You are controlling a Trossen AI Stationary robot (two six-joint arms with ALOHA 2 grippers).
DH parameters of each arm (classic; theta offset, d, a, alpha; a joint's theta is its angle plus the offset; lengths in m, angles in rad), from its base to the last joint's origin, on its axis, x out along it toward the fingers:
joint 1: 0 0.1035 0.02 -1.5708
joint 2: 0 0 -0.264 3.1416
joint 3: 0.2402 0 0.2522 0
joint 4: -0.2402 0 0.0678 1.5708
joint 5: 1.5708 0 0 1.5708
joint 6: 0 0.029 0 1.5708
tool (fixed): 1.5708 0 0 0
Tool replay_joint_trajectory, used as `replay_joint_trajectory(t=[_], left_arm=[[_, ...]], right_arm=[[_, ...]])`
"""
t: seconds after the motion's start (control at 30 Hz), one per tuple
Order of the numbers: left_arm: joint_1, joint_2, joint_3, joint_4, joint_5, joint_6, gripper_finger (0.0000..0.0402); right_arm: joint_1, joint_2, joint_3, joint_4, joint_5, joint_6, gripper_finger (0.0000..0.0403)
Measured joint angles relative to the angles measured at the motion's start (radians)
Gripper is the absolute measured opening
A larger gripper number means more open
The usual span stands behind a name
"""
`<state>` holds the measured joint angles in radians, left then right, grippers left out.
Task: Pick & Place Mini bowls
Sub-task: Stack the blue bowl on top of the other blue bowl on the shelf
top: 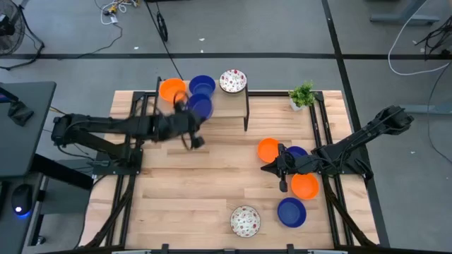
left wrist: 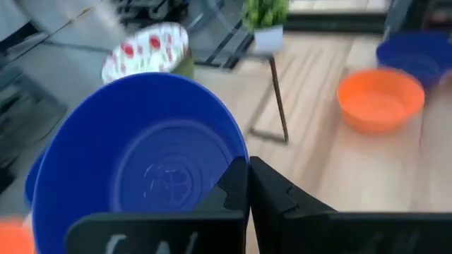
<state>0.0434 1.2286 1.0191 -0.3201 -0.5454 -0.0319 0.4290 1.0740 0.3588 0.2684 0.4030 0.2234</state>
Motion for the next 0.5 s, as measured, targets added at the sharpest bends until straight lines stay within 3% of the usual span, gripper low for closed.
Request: replay_joint_trajectory(t=[0.1, 0.23, 0.4, 0.5], left_arm=[[0.148, 0.006, 0.007, 0.053, 0.141, 0.095, 0.0004], [0.298, 0.026, 0.055, 0.083, 0.251, 0.204, 0.0004], [0.415, 0.098, 0.122, 0.082, 0.402, 0.305, 0.0004], [0.458, 0.156, 0.157, 0.038, 0.435, 0.345, 0.0004]], right_arm=[[0.0, 0.0, 0.0, 0.011, 0.0, 0.0, 0.0007], [0.0, 0.0, 0.0, 0.029, 0.0, -0.005, 0.0007], [-0.002, 0.0, 0.0, 0.051, 0.0, -0.023, 0.0007], [-0.006, 0.0, 0.0, 0.054, 0.0, -0.023, 0.0007]])
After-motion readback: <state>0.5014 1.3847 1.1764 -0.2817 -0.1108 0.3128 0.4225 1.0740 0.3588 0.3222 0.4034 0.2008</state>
